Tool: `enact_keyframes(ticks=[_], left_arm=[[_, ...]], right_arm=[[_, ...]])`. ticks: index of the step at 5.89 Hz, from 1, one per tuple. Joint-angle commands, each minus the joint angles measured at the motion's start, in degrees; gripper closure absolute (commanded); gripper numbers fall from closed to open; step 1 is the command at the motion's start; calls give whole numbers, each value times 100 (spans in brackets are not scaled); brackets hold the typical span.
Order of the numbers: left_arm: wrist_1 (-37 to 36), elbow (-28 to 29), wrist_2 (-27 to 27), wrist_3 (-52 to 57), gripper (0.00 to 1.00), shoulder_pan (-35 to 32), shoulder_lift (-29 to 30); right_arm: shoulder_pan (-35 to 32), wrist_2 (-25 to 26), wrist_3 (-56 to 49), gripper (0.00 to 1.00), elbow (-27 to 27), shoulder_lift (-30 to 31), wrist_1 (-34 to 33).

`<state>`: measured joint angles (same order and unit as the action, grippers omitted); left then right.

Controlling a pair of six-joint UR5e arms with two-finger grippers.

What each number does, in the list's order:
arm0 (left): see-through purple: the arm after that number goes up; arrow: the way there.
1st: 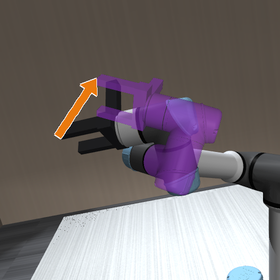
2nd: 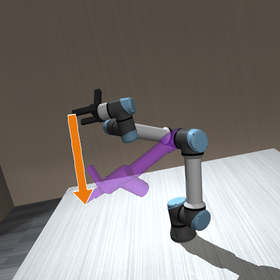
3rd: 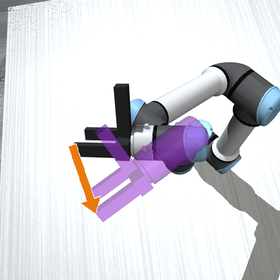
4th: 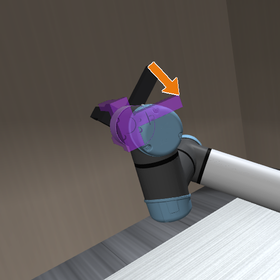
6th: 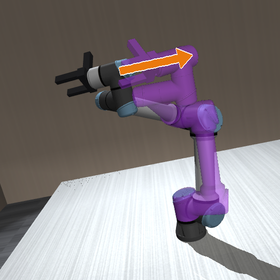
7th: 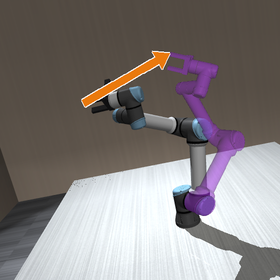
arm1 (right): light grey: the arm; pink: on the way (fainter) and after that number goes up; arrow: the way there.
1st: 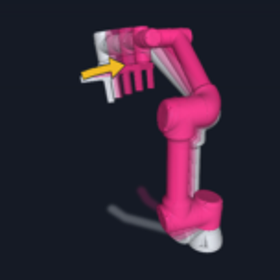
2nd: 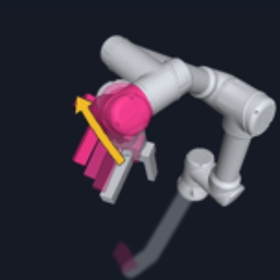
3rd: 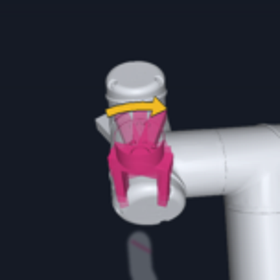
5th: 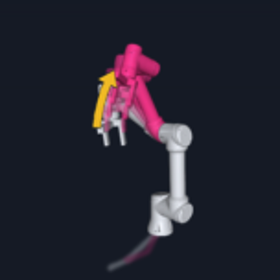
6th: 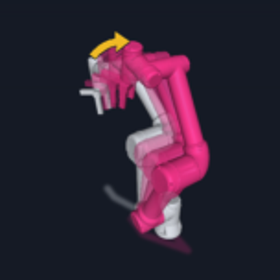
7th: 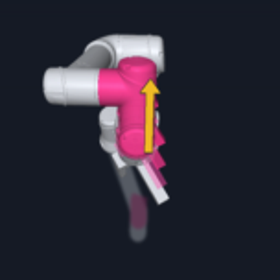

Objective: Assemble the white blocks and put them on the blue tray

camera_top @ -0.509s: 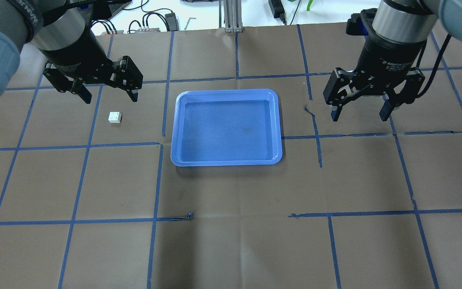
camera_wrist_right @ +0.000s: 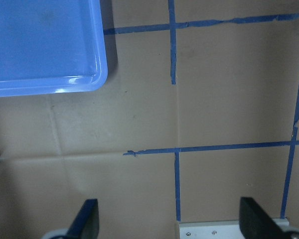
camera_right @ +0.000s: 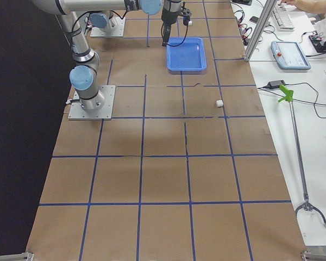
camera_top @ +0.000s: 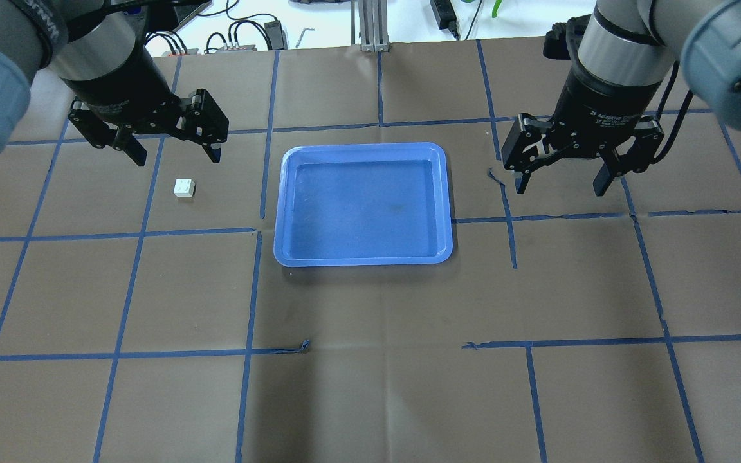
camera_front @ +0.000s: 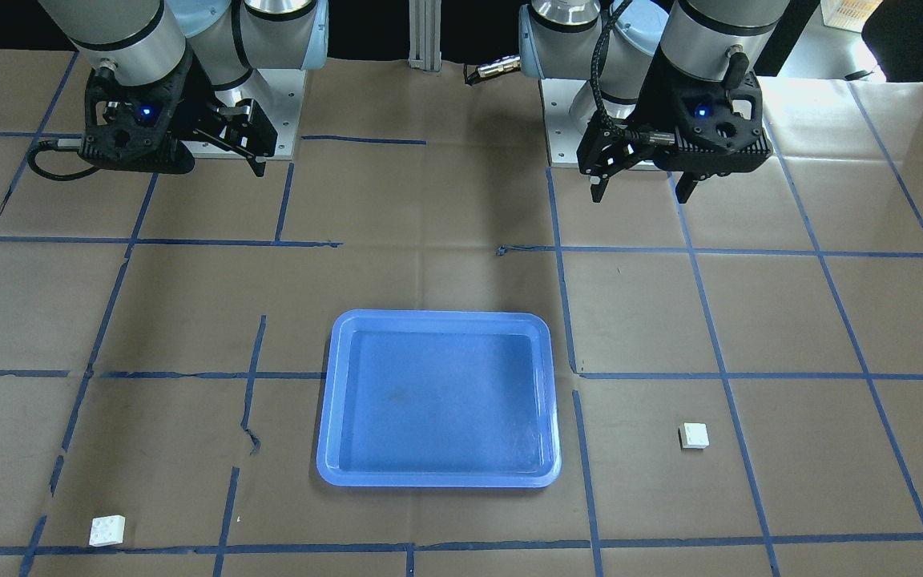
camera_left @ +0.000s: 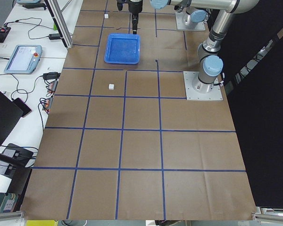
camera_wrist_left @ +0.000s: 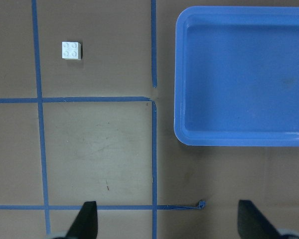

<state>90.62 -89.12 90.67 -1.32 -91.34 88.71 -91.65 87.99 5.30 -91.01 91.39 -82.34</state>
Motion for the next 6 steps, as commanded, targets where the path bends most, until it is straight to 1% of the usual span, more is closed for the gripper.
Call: enact_keyframes(ticks=[1,3,4,5,6], left_arm=[[9,9,-23,0,1,11,-3],[61,9,-14,114,1,308,49],[27,9,12,149,1,441,206],[-174,104,29,663,1,599,591],[-828,192,21,799,1,792,1160]], right_arm=[[24,25,-20,1,-57,2,-491],[33,42,-20,1,-57,-16,-599],[50,25,-177,0,-57,-33,-616],[85,16,-1179,0,-57,-120,-825],[242,-1,-2381,0,21,-391,-984]])
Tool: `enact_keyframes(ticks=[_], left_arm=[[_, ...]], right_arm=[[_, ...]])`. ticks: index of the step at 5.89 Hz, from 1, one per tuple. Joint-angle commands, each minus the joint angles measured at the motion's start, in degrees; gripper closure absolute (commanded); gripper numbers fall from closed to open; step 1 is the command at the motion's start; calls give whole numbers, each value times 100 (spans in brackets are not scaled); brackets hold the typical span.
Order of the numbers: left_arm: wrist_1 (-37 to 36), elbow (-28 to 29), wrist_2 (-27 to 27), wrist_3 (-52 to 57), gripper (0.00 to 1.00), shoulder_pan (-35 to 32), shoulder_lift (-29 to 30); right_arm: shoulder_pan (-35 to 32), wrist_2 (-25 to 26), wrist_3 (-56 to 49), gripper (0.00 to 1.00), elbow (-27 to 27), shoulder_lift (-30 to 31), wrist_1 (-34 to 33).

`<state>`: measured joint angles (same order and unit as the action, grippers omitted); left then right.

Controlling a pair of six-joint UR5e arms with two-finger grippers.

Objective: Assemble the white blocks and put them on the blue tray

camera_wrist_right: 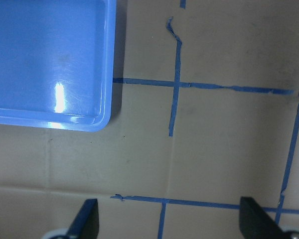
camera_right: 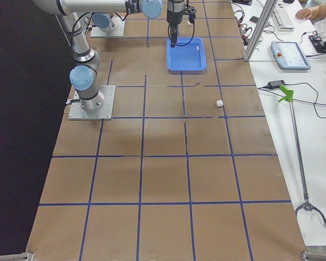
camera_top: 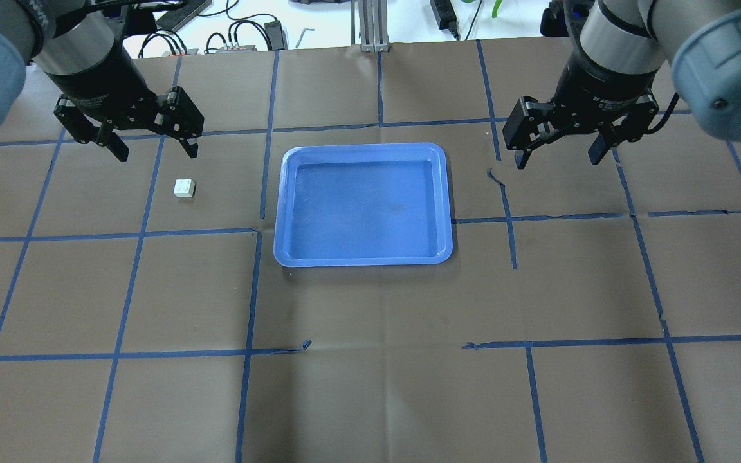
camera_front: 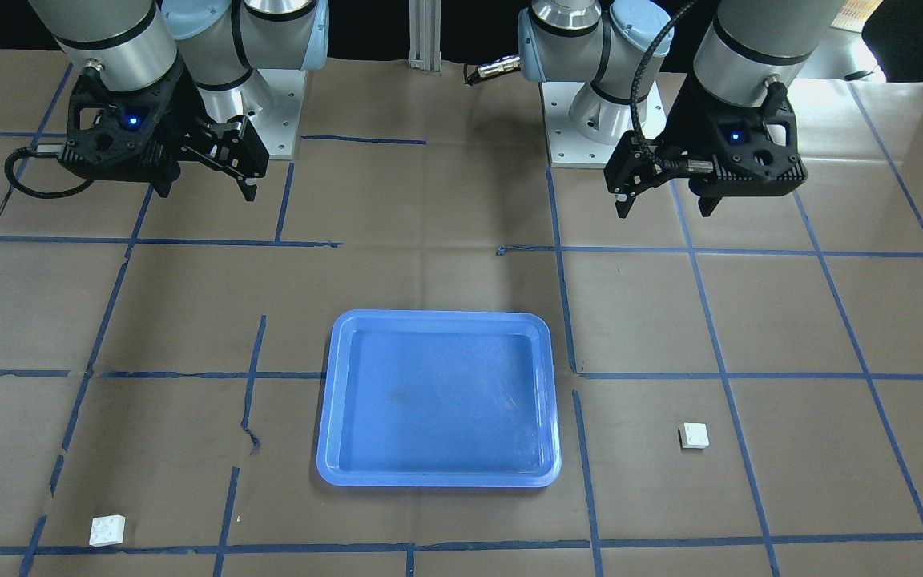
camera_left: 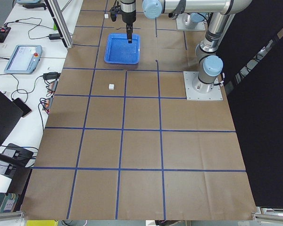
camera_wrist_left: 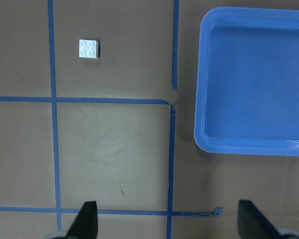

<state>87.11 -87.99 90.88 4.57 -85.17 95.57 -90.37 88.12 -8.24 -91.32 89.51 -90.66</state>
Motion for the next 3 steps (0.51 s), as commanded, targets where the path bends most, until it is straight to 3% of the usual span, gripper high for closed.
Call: enact_keyframes(ticks=[1,3], left_arm=[[-1146,80,-17,411,1,316,1011],[-1992,-103,-44,660,1,615,1812]], right_arm=[[308,-15,-2248,0,87,-398,-397],[467,-67,-4962,0,253,-994,-1151]])
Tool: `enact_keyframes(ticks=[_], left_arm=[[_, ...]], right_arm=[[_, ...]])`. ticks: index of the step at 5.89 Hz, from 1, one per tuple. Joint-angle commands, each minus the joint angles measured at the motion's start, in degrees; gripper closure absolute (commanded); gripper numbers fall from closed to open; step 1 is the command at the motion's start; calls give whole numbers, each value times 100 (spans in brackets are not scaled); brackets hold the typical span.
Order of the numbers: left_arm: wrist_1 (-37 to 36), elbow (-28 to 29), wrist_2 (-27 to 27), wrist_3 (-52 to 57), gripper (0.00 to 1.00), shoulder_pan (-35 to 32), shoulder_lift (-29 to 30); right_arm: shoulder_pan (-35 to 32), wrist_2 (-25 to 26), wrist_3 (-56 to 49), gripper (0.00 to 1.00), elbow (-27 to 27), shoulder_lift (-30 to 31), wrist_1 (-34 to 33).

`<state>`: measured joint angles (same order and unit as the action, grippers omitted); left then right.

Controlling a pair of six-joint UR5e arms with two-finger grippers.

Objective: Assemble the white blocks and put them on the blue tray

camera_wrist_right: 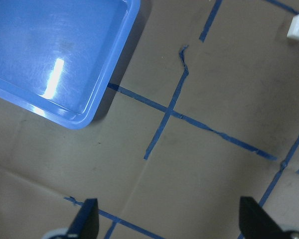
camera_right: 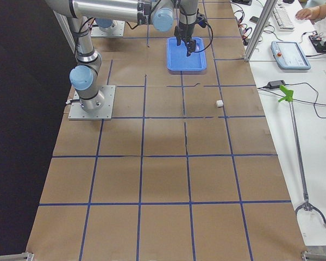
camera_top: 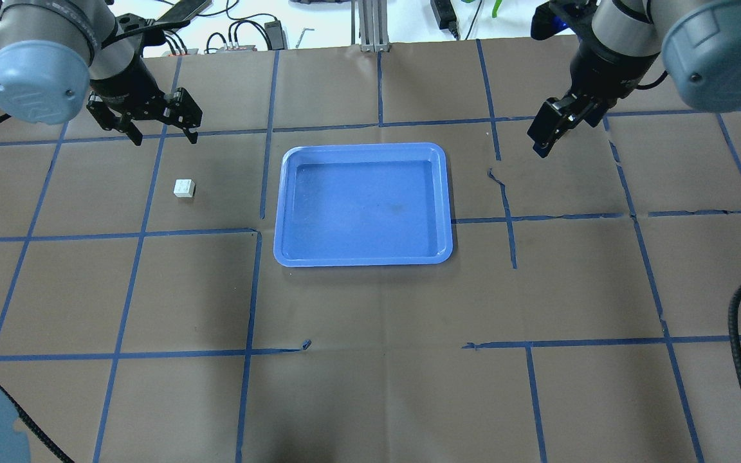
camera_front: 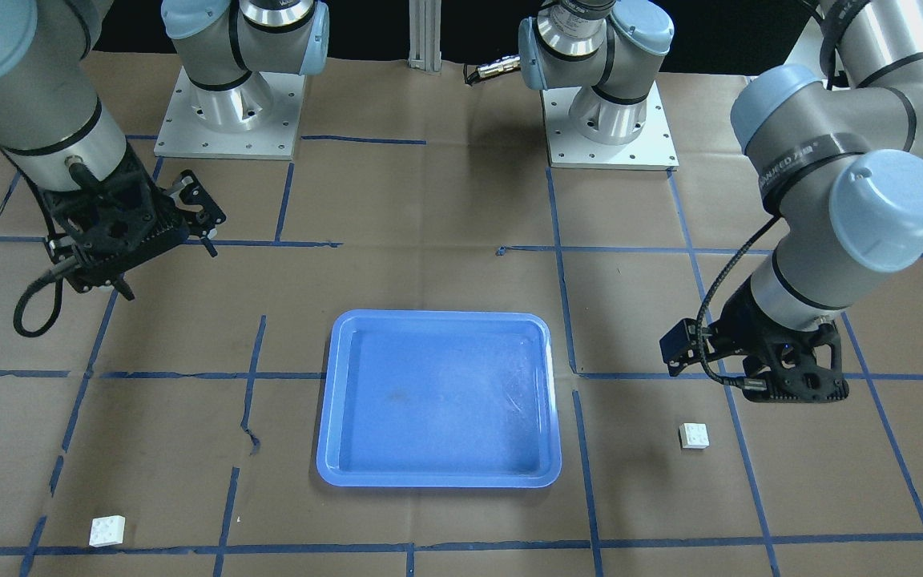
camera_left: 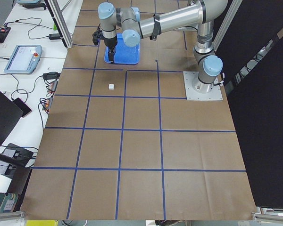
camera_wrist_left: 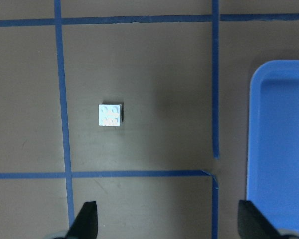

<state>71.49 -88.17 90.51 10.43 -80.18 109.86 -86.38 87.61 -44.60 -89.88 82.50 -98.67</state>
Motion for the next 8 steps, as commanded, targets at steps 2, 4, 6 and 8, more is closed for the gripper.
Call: enact_keyframes(ticks=[2,4,6,8], left_arm=[[-871,-113,37,161,1,151,1025],[-1528,-453,37,301,1,195,1378],[-1629,-526,46,520,6,345,1389],[-1638,-526,46,592,46,354,1397]], right_arm=[[374,-7,-3878,0,1352,-1370,-373],[595,-94,-5649,0,2890,-2611,-110],[989,-524,-6488,0,3564,-3316,427],[1429,-2049,-7183,1,3557,-3896,419]])
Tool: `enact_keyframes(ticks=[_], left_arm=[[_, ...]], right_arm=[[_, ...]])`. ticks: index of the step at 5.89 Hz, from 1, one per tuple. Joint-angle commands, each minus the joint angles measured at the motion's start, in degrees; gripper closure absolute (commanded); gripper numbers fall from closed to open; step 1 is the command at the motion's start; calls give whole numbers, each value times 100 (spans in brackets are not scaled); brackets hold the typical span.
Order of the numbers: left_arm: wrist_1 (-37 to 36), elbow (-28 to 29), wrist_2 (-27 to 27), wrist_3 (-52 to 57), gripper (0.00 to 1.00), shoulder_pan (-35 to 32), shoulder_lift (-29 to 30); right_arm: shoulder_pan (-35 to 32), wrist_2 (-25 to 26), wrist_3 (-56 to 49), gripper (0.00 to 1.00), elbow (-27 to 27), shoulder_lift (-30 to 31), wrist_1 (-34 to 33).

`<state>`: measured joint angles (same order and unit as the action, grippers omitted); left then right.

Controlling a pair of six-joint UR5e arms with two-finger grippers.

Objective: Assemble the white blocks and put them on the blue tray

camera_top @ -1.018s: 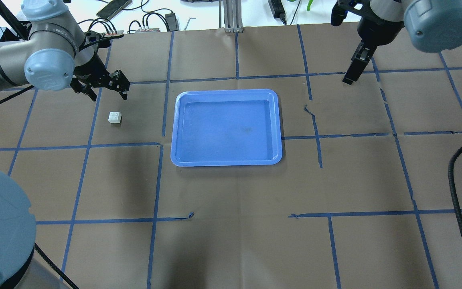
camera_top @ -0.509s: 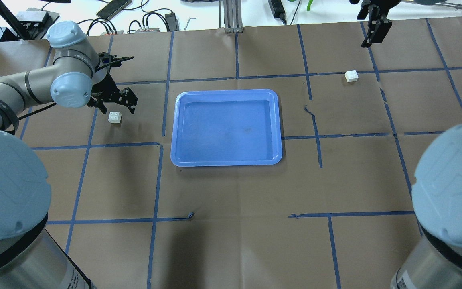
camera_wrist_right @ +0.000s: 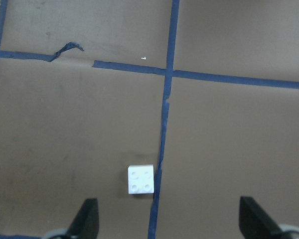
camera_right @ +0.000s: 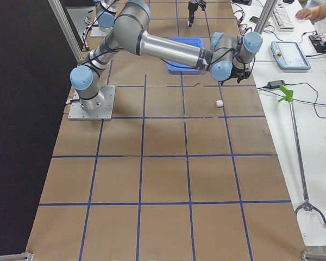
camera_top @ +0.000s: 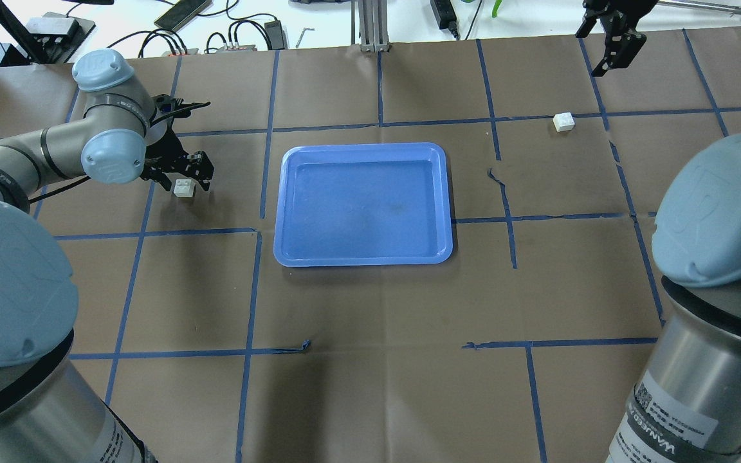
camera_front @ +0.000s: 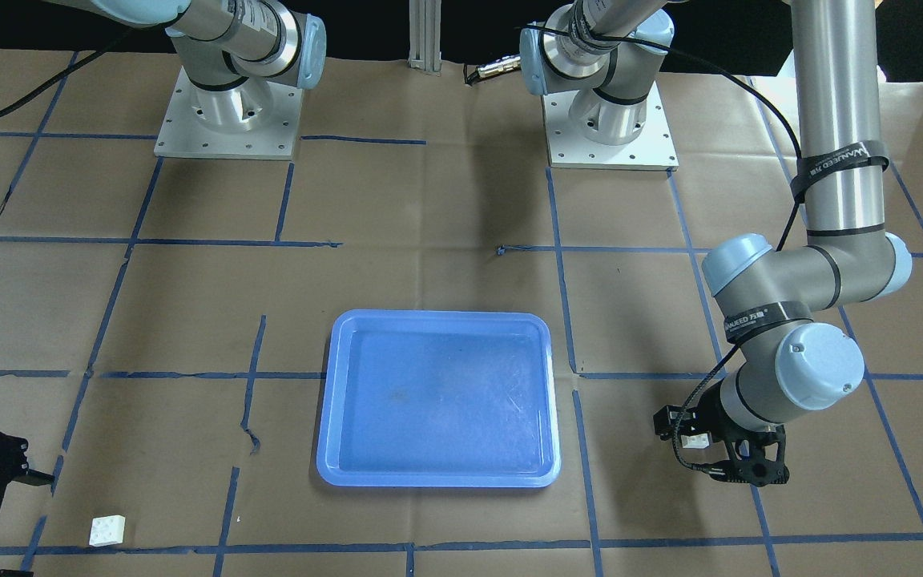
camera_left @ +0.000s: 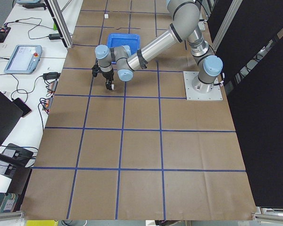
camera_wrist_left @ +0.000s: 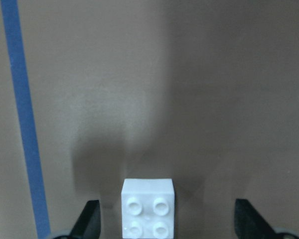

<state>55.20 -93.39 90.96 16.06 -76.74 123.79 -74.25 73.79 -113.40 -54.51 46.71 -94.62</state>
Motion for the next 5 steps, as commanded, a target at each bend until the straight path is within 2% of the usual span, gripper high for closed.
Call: enact_keyframes(ticks=[1,2,4,5], left_arm=[[-18,5,-8,64,73,10,4],[-18,40,1,378,94,1,-22],[25,-12,1,983,97,-225,-328],[60,-152,1,1501,97,-723,-591]], right_arm=[[305,-1012,-532,1,28,-633,-12],[367,-1016,-630,2,2,-828,-4],[438,-946,-939,1,-51,-1032,14],[438,-919,-939,1,-147,-1050,75]])
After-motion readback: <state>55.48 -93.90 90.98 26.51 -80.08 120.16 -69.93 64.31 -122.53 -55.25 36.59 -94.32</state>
